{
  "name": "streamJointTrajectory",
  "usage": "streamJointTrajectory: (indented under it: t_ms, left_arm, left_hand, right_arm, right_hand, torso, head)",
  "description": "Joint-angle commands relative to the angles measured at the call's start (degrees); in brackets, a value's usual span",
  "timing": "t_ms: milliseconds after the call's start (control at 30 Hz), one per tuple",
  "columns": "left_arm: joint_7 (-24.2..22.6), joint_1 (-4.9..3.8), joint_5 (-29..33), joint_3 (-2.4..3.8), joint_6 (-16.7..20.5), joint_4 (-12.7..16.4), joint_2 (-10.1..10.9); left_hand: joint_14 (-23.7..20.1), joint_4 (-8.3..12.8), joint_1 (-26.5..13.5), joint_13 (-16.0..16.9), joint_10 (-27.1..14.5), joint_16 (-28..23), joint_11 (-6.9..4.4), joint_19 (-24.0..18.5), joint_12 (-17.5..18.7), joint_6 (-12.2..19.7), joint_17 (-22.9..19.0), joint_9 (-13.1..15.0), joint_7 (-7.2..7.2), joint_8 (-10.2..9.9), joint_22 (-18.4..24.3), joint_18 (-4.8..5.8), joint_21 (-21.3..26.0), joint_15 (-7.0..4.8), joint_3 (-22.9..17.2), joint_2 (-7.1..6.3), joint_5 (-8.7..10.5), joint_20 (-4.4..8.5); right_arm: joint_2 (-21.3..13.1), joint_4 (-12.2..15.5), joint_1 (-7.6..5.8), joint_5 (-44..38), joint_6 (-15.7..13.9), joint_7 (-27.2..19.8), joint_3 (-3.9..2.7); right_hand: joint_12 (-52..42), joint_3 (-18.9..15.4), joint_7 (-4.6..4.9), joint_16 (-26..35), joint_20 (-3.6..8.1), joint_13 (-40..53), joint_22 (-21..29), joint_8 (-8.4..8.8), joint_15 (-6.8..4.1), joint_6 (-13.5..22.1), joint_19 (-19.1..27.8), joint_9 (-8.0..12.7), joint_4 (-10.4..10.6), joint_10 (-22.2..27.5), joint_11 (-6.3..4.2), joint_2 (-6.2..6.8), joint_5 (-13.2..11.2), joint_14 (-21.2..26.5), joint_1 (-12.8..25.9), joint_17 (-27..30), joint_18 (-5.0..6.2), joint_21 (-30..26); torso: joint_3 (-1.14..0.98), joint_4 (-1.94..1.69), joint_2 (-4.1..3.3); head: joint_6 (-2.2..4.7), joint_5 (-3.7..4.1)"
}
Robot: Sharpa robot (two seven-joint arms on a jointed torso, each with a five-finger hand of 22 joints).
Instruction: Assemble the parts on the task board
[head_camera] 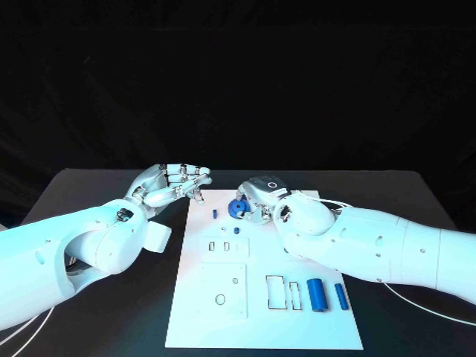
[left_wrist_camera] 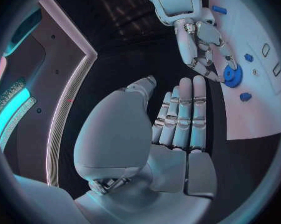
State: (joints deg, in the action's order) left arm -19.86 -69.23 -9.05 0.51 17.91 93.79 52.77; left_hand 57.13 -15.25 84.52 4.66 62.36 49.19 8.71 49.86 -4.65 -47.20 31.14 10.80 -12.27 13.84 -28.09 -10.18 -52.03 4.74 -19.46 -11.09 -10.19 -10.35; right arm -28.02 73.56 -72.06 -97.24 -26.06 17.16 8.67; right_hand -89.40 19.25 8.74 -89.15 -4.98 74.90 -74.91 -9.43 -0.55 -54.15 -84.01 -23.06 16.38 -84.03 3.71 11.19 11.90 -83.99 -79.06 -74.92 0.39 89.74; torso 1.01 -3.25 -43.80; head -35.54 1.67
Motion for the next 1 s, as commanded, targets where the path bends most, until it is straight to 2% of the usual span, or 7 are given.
streamJointTrajectory:
  t_ms: [33,167,233,433,700,1000]
  left_arm:
    - [-0.26,-0.11,-0.13,0.04,-1.00,0.02,-0.15]
    - [-0.24,-0.11,-0.13,0.04,-0.95,0.00,-0.12]
    - [-0.19,-0.11,-0.15,0.04,-0.91,-0.03,-0.11]
    - [-0.06,-0.10,-0.21,0.04,-0.85,-0.17,-0.17]
    - [0.00,-0.10,-0.23,0.04,-0.81,-0.26,-0.17]
    - [-0.11,-0.09,-0.27,0.04,-0.89,-0.30,-0.12]
  left_hand:
    - [-0.35,0.16,0.55,0.08,-0.28,0.23,0.21,-0.40,0.18,0.35,-0.10,0.08,-0.59,-0.26,-0.06,-0.27,-0.11,0.09,-0.34,0.05,0.13,-0.03]
    - [-0.38,0.14,0.52,0.08,-0.29,0.24,0.23,-0.50,0.19,0.38,-0.13,0.09,-0.61,-0.27,-0.13,-0.26,-0.23,0.11,-0.37,0.03,0.14,-0.05]
    - [-0.38,0.14,0.52,0.08,-0.29,0.24,0.23,-0.50,0.19,0.38,-0.13,0.09,-0.61,-0.27,-0.13,-0.26,-0.23,0.11,-0.37,0.03,0.14,-0.05]
    - [-0.39,0.11,0.47,0.07,-0.31,0.25,0.25,-0.53,0.20,0.40,-0.14,0.09,-0.62,-0.28,-0.16,-0.26,-0.27,0.12,-0.37,0.02,0.14,-0.06]
    - [-0.39,0.09,0.44,0.07,-0.32,0.25,0.25,-0.55,0.20,0.41,-0.15,0.09,-0.62,-0.29,-0.17,-0.26,-0.29,0.13,-0.38,0.03,0.14,-0.06]
    - [-0.41,0.06,0.40,0.07,-0.34,0.26,0.26,-0.59,0.21,0.42,-0.16,0.09,-0.63,-0.30,-0.21,-0.26,-0.35,0.14,-0.40,0.05,0.13,-0.07]
  right_arm:
    - [0.13,-0.12,0.13,0.85,1.48,-0.96,0.07]
    - [-0.02,-0.06,0.13,1.56,2.17,-1.49,0.07]
    - [-0.10,-0.01,0.13,1.78,2.38,-1.65,0.07]
    - [-0.32,0.13,0.13,2.28,3.09,-2.03,0.10]
    - [-0.63,0.08,0.13,3.06,4.81,-1.76,0.13]
    - [-1.82,1.07,0.17,2.56,4.78,-0.79,0.15]
  right_hand:
    - [0.53,-1.70,0.32,-0.28,-0.84,13.61,-15.09,0.97,0.60,1.25,-5.99,0.75,0.24,-4.65,0.62,0.28,-0.47,-5.48,3.88,-12.66,-0.39,0.26]
    - [0.63,-4.74,0.35,-0.35,-1.09,13.52,-15.09,1.39,0.74,1.41,-5.99,0.94,0.39,-4.54,0.71,-0.69,0.05,-5.54,9.71,-12.95,-0.39,0.26]
    - [0.65,-5.18,0.34,-0.39,-1.11,13.52,-15.09,1.48,0.74,1.31,-5.99,0.99,0.36,-4.52,0.70,-1.63,2.45,-5.57,11.36,-13.10,-0.39,0.26]
    - [0.42,-4.77,0.23,-0.47,-1.08,13.82,-15.09,1.34,0.69,0.86,-5.99,0.95,0.26,-4.79,0.61,-2.34,3.96,-5.65,11.70,-13.45,-0.39,0.26]
    - [0.30,-4.57,0.18,-0.56,-1.06,13.98,-15.09,1.27,0.66,0.69,-5.99,0.93,0.32,-4.94,0.58,-2.61,4.20,-5.73,11.85,-13.81,-0.39,0.26]
    - [0.25,-4.45,0.16,-0.58,-1.03,14.05,-15.09,1.24,0.64,0.59,-5.99,0.93,0.34,-5.00,0.54,-2.81,4.46,-5.75,12.19,-13.91,-0.39,0.26]
  torso:
    - [0.00,-0.07,0.02]
    - [0.00,0.00,0.05]
    - [-0.03,0.01,0.03]
    - [-0.05,0.00,0.05]
    - [-0.06,-0.02,0.01]
    - [-0.05,-0.02,0.00]
  head:
    - [0.00,0.05]
    - [0.00,-0.02]
    - [0.00,-0.05]
    - [-0.05,-0.06]
    - [-0.04,-0.05]
    - [-0.07,-0.03]
